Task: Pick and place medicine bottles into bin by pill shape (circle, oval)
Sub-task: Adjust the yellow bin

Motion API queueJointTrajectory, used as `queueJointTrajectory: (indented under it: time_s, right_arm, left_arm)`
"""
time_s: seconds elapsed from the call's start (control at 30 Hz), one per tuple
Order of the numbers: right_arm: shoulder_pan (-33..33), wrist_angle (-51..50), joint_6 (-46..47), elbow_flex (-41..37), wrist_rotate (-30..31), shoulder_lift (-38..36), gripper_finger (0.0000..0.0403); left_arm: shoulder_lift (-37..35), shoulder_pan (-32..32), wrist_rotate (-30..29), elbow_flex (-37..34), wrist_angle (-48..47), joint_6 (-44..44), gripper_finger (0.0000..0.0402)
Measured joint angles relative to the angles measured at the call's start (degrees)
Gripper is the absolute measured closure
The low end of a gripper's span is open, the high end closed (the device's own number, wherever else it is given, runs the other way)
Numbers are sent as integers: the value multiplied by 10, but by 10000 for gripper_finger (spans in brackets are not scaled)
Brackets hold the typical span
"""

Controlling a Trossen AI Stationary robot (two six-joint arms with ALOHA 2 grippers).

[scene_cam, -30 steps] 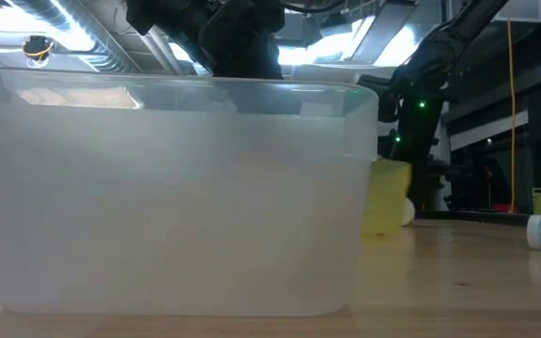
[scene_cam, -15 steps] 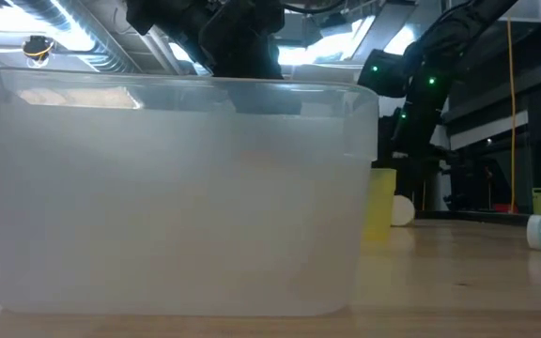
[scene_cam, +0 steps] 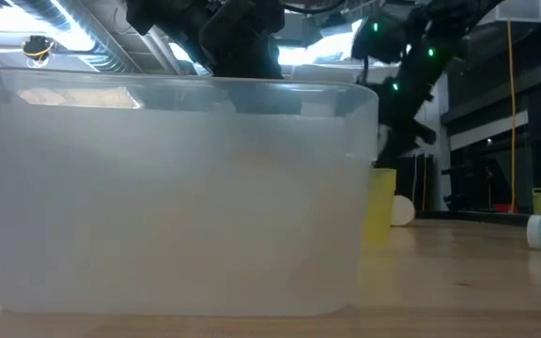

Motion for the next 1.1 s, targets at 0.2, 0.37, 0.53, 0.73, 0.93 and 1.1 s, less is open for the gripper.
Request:
queueJointTrajectory:
  time_s: [0.2, 0.37, 0.53, 0.73, 0.93, 1.1]
  right_arm:
    - [63, 87, -49, 11, -58, 0, 118]
    - [124, 85, -60, 6, -93, 0, 118]
    - [185, 82, -75, 5, -82, 8, 118]
    - [226, 76, -75, 5, -57, 24, 118]
    - [246, 38, -87, 5, -57, 41, 118]
    - [249, 23, -79, 4, -47, 40, 118]
  left_arm:
    - [0, 0, 0, 0, 0, 0, 190]
    - [0, -1, 0, 0, 0, 1, 190]
    - [0, -10, 0, 0, 0, 1, 190]
    - [0, -14, 0, 0, 0, 2, 190]
    - [0, -14, 0, 0, 0, 2, 190]
    - [0, -14, 0, 0, -1, 2, 190]
